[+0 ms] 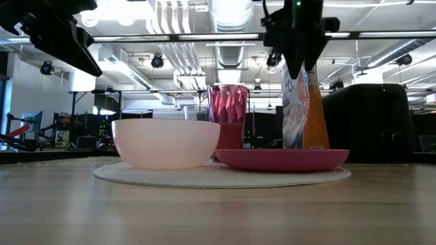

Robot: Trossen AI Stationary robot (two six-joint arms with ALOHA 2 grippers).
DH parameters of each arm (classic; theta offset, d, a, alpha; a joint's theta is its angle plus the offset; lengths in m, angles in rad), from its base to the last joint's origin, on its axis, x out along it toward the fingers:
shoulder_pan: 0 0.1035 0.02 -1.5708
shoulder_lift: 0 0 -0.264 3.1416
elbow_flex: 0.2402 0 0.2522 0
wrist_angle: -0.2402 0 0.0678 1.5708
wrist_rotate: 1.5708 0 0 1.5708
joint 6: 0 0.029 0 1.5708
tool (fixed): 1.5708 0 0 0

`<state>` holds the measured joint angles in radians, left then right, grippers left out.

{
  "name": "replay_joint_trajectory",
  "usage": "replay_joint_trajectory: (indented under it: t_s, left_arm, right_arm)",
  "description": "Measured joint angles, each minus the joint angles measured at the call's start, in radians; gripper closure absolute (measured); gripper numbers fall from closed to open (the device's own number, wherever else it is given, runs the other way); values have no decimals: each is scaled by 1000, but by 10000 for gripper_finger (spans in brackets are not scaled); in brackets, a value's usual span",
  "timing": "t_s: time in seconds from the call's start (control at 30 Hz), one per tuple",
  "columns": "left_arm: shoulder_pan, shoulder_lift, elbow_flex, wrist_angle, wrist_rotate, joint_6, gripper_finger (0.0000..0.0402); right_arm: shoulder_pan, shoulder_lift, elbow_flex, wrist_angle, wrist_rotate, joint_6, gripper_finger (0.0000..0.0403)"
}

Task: Arrange a breakfast setting
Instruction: Pour the cereal into the orange bowl

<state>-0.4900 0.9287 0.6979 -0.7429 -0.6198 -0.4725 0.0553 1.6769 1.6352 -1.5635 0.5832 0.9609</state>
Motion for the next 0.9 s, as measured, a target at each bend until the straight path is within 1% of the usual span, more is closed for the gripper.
replay_joint_trajectory:
  t_s: [0.2, 0.37, 0.5, 0.6, 0.9]
  left_arm:
    - [0, 0, 0, 1, 0, -2, 339]
    - [0, 0, -1, 1, 0, -8, 339]
    - [0, 0, -1, 3, 0, -8, 339]
    - [0, 3, -1, 8, 0, -8, 339]
    - [0, 8, -1, 10, -10, -27, 339]
  right_arm:
    - [34, -67, -95, -2, 120, 176, 131]
    - [39, -143, -208, 27, 208, 300, 131]
    - [38, -217, -319, 176, 282, 320, 131]
    - [38, -276, -403, 292, 307, 296, 131]
    - [38, -423, -611, 414, 429, 396, 131]
